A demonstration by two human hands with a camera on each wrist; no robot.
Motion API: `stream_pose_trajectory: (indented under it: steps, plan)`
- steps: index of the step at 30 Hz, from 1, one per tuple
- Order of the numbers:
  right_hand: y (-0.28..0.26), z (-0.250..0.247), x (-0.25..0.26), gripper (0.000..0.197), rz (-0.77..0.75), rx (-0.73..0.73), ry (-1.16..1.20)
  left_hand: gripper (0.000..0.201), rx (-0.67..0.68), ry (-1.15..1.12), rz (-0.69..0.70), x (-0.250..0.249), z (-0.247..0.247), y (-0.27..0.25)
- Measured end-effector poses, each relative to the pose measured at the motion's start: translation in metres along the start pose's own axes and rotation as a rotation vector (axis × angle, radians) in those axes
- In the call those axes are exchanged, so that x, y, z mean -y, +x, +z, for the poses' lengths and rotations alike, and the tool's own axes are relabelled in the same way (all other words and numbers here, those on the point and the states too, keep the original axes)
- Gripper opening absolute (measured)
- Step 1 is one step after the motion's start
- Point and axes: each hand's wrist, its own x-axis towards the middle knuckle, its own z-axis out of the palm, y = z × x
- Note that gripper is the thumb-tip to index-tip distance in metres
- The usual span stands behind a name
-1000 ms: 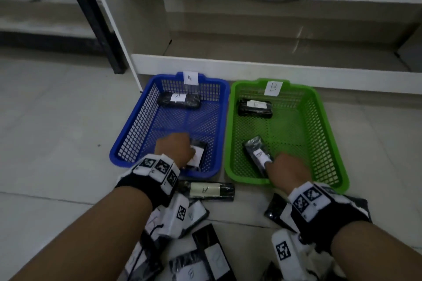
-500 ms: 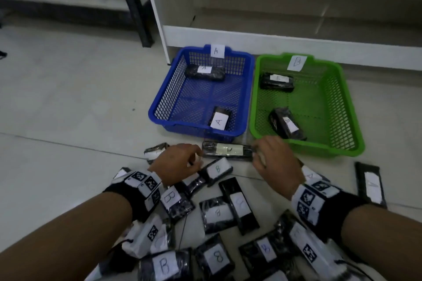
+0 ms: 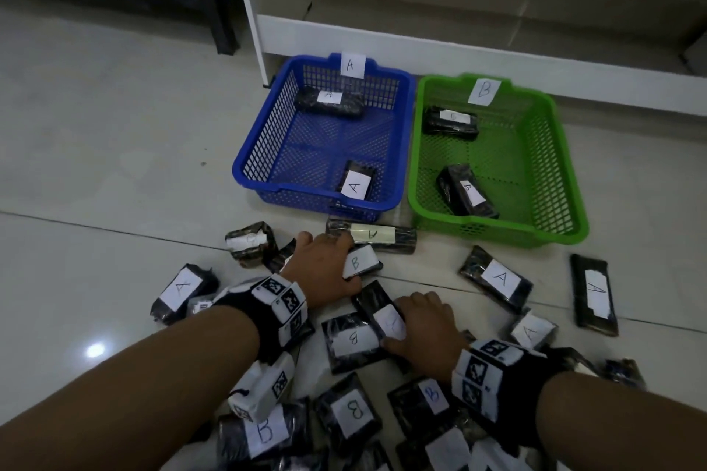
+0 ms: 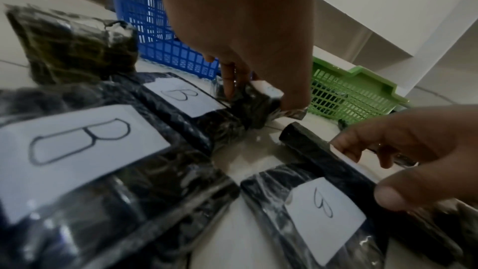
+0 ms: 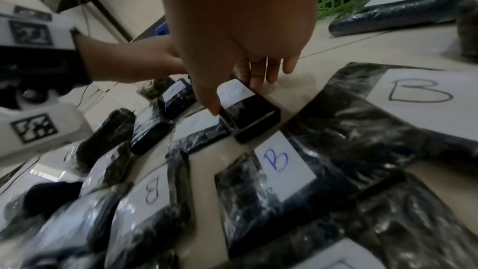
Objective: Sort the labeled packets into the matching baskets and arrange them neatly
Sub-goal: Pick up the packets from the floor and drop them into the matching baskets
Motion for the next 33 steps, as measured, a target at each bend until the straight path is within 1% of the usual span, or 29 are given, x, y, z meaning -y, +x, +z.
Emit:
stream_pose_trajectory:
  steps: [2,4,5,7,10,12,14,17,19,21,22,24,25,27,30,32,33]
  plan:
    - [0.004,-0.009,0.000,0.051,0.009,0.001,0.111,0.048,-0.050,-0.116,0.085,0.002,-0.007,-0.005]
    - [0.002,-0.019,-0.003,0.051,-0.017,-0.033,0.206,0.051,-0.119,-0.157,0.193,0.004,-0.017,-0.010]
    - [-0.001,-0.024,-0.007,0.051,-0.043,-0.044,0.200,0.054,-0.151,-0.155,0.224,0.004,-0.024,-0.014]
    - [-0.006,-0.036,-0.016,0.051,-0.137,-0.107,0.107,0.058,-0.229,-0.123,0.256,0.001,-0.037,-0.017]
    - [-0.012,-0.060,-0.029,0.051,-0.310,-0.279,-0.100,0.057,-0.403,-0.092,0.301,-0.008,-0.053,-0.013]
    - [-0.011,-0.075,-0.041,0.056,-0.334,-0.393,-0.208,0.055,-0.502,-0.123,0.278,-0.016,-0.062,-0.002]
    - [-0.007,-0.089,-0.056,0.059,-0.296,-0.517,-0.204,0.056,-0.565,-0.189,0.199,-0.024,-0.069,0.011]
    - [-0.004,-0.117,-0.086,0.057,-0.107,-0.633,-0.120,0.058,-0.610,-0.297,0.079,-0.047,-0.074,0.037]
    - [0.001,-0.134,-0.107,0.061,-0.014,-0.655,-0.009,0.054,-0.614,-0.341,0.030,-0.061,-0.075,0.053]
    - [0.009,-0.148,-0.130,0.066,0.100,-0.718,0.115,0.048,-0.580,-0.315,0.019,-0.079,-0.073,0.072]
    - [0.014,-0.154,-0.142,0.068,0.164,-0.739,0.210,0.047,-0.549,-0.278,0.016,-0.089,-0.070,0.082]
    - [0.020,-0.159,-0.157,0.069,0.256,-0.730,0.457,0.048,-0.469,-0.222,-0.025,-0.104,-0.064,0.099]
    - [0.023,-0.159,-0.164,0.066,0.270,-0.718,0.550,0.049,-0.428,-0.205,-0.061,-0.112,-0.060,0.108]
    - [0.028,-0.156,-0.171,0.054,0.237,-0.694,0.604,0.047,-0.345,-0.176,-0.138,-0.121,-0.052,0.121]
    - [0.039,-0.147,-0.175,0.035,0.192,-0.635,0.539,0.041,-0.238,-0.073,-0.233,-0.126,-0.045,0.133]
    - [0.046,-0.144,-0.175,0.026,0.197,-0.611,0.526,0.038,-0.212,0.000,-0.253,-0.128,-0.044,0.138]
    - [0.048,-0.144,-0.174,0.025,0.202,-0.608,0.526,0.036,-0.202,0.033,-0.256,-0.128,-0.044,0.139]
